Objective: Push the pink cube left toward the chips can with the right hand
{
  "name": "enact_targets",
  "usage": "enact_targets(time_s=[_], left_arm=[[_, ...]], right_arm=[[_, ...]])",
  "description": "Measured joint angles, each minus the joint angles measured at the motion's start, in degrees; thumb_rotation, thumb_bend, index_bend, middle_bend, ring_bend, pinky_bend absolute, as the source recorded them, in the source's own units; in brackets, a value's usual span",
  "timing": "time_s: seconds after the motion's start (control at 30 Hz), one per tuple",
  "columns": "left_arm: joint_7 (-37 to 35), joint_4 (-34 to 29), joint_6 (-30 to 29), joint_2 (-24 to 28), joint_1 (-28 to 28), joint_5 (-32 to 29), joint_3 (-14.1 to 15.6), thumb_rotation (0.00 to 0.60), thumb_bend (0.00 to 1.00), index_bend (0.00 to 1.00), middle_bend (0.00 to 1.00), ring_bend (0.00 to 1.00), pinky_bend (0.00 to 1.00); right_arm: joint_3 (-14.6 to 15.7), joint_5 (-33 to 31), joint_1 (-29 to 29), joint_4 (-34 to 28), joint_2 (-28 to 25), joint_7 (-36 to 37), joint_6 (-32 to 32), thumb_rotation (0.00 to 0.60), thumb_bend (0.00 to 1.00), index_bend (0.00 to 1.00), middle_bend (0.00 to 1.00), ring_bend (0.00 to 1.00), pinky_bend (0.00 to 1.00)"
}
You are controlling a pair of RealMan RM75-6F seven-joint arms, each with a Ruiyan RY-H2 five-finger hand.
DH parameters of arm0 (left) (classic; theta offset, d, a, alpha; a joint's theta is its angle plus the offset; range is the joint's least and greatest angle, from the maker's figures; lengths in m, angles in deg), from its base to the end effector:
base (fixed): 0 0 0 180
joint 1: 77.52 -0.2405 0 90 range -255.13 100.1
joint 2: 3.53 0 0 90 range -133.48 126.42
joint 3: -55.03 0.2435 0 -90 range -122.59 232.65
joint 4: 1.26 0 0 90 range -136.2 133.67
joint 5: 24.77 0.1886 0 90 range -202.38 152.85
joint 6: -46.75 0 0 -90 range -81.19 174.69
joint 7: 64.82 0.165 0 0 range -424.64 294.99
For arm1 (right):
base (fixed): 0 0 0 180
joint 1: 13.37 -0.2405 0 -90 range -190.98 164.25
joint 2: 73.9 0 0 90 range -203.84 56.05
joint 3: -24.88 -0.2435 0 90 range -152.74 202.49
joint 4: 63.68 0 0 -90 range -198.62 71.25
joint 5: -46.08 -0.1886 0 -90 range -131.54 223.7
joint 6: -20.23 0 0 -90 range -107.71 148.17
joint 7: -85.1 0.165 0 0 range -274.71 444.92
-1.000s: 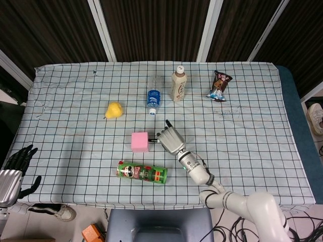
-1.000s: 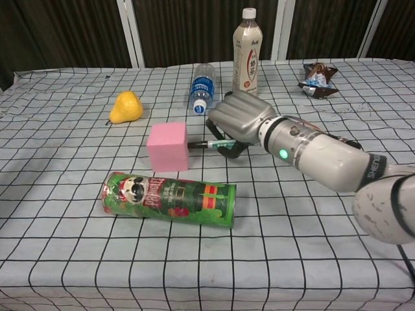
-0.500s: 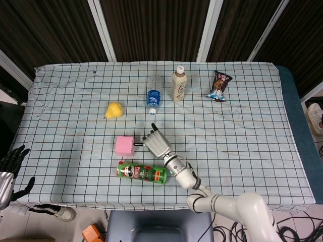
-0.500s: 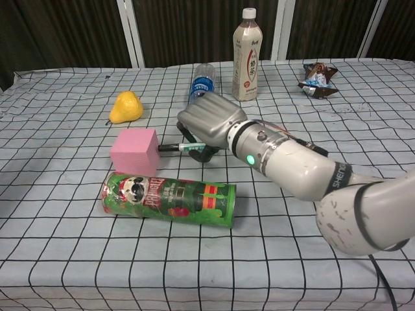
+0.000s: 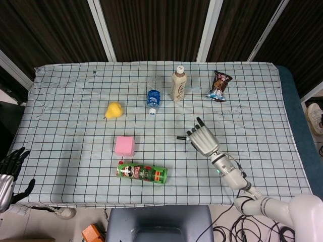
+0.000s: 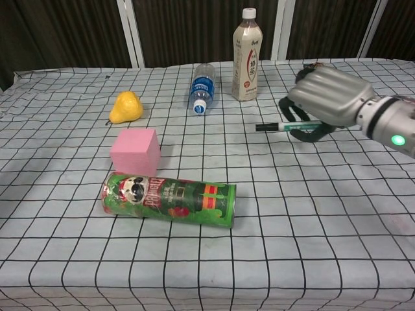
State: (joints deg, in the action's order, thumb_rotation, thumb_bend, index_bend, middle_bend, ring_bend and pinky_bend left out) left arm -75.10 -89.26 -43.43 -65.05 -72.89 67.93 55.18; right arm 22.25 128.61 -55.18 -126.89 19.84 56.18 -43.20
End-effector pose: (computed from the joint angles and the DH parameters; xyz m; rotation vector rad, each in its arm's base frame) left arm -0.2887 0.1882 0.1902 -1.4463 -0.8839 -1.0286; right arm -0.1668 -0.3592 -0.0024 1.9566 -0.2227 0.7191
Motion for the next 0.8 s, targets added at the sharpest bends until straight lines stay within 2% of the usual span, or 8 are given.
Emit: enact_targets(time_s=[0.1,0.23,0.33,0.47,0.6,0.8], left_arm=[[0.51,-0.16,0.25,-0.13,0.13,-0.04,-0.1,0.6,0.4,0.0,0.0,0.0,0.12],[1.15,-0.41,0.74,-0.28,0.33,-0.27,-0.23,0.6,0.4,0.0,0.0,0.0,0.12],[1.63,-0.59,1.14,-0.37,0.5,-0.4,-0.3,0.6,0.4,0.0,0.0,0.0,0.12],[2.1,-0.85,1.83,-0.35,0.76,-0.46,-0.25,0.6,0.4,0.0,0.0,0.0,0.12],[2.19,-0.99,1.92,-0.29,0.81,-0.26,-0.12,0.6,0.4,0.0,0.0,0.0,0.12],[1.97,-0.96,1.49,-0.18,0.57,-0.03,0.02,0.6,0.4,0.0,0.0,0.0,0.12]], right_arm=[[2.08,1.29,2.3,3.33,-0.51,4.86,-1.14,0.6,0.56,0.94,0.72,0.58,0.32],[3.78,2.43,4.35,10.23,0.56,11.12,-1.46,0.6,0.56,0.86,0.71,0.58,0.32],[4.77,3.43,5.36,15.67,2.2,13.97,-1.27,0.6,0.56,0.74,0.65,0.56,0.32],[5.4,4.51,6.25,20.39,4.22,17.6,-0.76,0.6,0.56,0.52,0.54,0.52,0.32],[5.29,4.81,7.04,20.96,4.17,19.53,-0.36,0.6,0.56,0.3,0.45,0.46,0.31],[5.34,4.88,8.85,15.49,0.31,20.8,-1.73,0.6,0.5,0.15,0.36,0.37,0.27]])
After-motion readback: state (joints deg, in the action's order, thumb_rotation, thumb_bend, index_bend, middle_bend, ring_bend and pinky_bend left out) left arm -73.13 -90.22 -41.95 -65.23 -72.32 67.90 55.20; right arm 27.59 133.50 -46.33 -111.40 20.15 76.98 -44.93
